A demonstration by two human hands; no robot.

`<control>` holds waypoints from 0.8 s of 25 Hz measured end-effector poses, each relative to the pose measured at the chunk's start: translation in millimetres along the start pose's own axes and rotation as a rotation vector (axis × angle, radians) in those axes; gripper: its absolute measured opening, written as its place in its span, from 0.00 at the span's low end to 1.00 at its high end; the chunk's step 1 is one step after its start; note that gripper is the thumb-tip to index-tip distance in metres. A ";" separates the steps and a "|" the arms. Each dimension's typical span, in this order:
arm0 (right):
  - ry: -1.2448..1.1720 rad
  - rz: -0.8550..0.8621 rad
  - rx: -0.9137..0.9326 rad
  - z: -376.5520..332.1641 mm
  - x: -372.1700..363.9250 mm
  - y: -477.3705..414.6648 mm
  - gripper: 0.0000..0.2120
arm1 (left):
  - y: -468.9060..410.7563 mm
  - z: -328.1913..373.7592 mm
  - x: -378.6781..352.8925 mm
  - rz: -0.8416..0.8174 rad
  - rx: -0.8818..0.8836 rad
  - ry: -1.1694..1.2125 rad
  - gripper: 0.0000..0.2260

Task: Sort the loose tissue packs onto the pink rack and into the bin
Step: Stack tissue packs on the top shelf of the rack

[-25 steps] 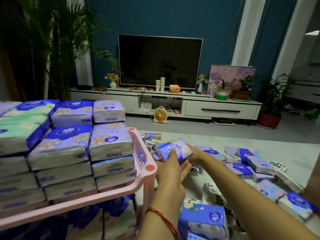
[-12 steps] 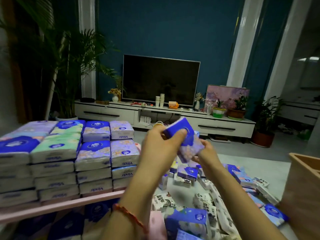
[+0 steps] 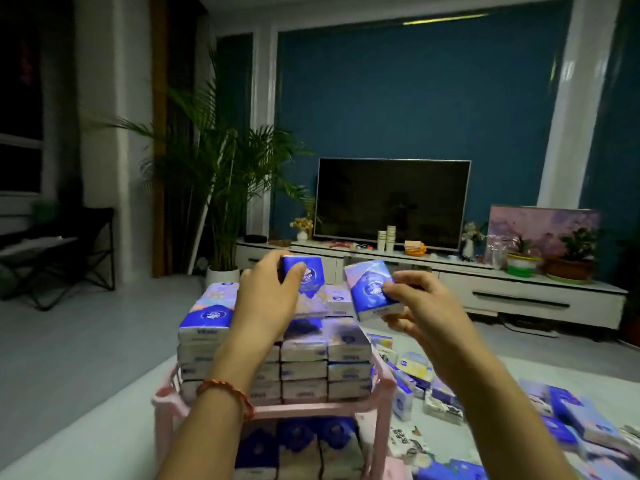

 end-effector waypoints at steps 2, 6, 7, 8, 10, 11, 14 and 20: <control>0.125 0.054 0.048 4.0 -4.9 -2.7 0.05 | 5.4 -3.9 -16.2 -0.085 0.015 -0.185 0.13; 0.455 0.134 0.129 14.1 -6.3 -6.3 0.05 | 9.8 4.5 -19.7 -0.143 -0.018 -0.603 0.17; 0.577 0.133 0.150 13.9 -7.9 -4.6 0.09 | 10.7 8.9 -20.4 -0.160 -0.044 -0.608 0.16; 0.693 0.116 0.161 14.3 -11.0 -3.2 0.12 | 11.1 11.3 -21.5 -0.176 -0.064 -0.597 0.15; 0.817 0.043 0.152 14.2 -18.1 -1.1 0.18 | 13.5 13.0 -24.2 -0.241 -0.068 -0.584 0.14; 0.819 -0.003 0.134 15.1 -20.3 -0.8 0.18 | 14.5 12.4 -25.6 -0.275 -0.065 -0.579 0.13; 0.753 -0.159 0.088 17.2 -25.2 2.0 0.19 | 20.6 11.5 -28.0 -0.396 -0.051 -0.549 0.16; 0.729 -0.307 0.094 18.7 -29.5 9.6 0.23 | 31.7 13.4 -38.0 -0.530 -0.073 -0.363 0.27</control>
Point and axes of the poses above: each hand's wrist, its own y-axis away from the middle knuckle, its own x-axis out of the back of the hand, z = x × y, the point moved 10 cm from there along -y, towards the middle knuckle, and after that the axes turned 5 degrees about y, right-handed, at the moved point
